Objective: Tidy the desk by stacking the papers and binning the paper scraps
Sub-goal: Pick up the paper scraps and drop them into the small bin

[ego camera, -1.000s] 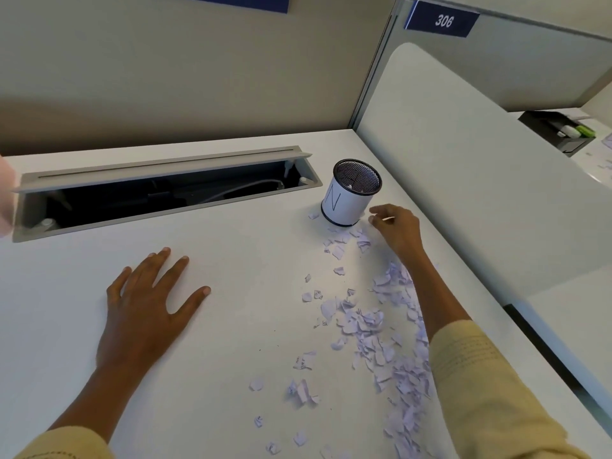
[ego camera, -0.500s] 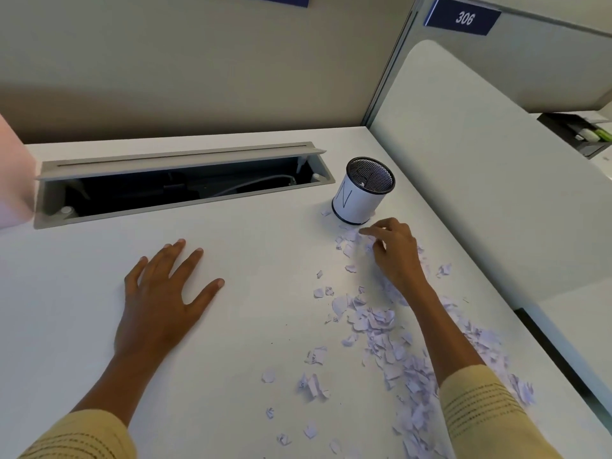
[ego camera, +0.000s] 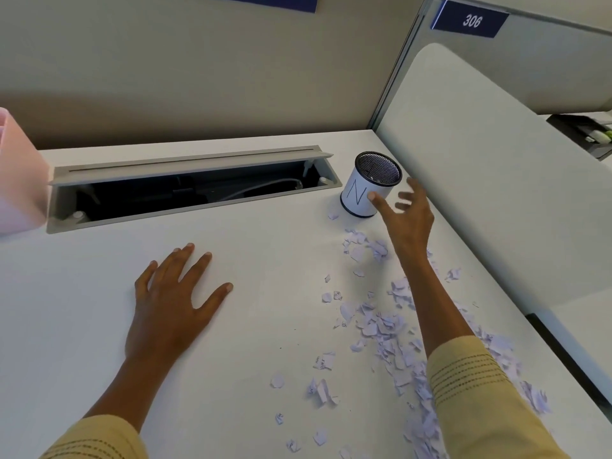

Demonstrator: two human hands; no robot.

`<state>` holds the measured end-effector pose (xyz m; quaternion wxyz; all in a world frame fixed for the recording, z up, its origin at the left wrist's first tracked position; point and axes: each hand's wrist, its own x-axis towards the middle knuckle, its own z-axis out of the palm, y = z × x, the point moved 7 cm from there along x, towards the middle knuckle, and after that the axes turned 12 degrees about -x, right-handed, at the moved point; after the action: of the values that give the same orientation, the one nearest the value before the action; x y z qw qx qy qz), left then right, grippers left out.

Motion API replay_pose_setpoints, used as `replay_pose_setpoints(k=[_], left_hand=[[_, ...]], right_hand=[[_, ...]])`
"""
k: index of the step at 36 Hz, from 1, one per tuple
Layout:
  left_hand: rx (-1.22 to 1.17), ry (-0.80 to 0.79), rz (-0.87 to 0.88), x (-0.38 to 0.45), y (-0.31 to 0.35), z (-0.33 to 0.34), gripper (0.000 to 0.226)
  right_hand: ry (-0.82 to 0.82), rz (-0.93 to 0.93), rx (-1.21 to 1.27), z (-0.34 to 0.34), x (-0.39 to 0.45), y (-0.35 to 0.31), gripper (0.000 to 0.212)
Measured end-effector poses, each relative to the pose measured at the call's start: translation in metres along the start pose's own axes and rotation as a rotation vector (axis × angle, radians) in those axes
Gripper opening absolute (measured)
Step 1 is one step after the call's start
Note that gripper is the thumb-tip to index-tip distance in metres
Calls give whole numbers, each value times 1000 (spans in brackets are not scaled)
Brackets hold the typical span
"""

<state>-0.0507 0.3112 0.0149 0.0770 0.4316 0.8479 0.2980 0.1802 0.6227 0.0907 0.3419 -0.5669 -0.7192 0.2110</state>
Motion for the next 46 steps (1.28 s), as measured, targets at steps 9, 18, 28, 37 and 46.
replay_pose_setpoints(k=[9, 18, 28, 37, 46], left_hand=[[13, -5, 4, 0, 0, 0, 74], [5, 6, 6, 0, 1, -1, 72], [0, -4, 0, 1, -1, 1, 74], [0, -4, 0, 0, 1, -1, 74], [11, -20, 5, 0, 0, 1, 75]], right_hand=[[-97, -56, -253, 23, 50, -41, 106], [-484, -159, -34, 20, 58, -34, 86], [-274, 132, 252, -10, 22, 20, 73], [-507, -3, -466, 31, -50, 29, 55], [-521, 72, -266, 34, -49, 13, 7]])
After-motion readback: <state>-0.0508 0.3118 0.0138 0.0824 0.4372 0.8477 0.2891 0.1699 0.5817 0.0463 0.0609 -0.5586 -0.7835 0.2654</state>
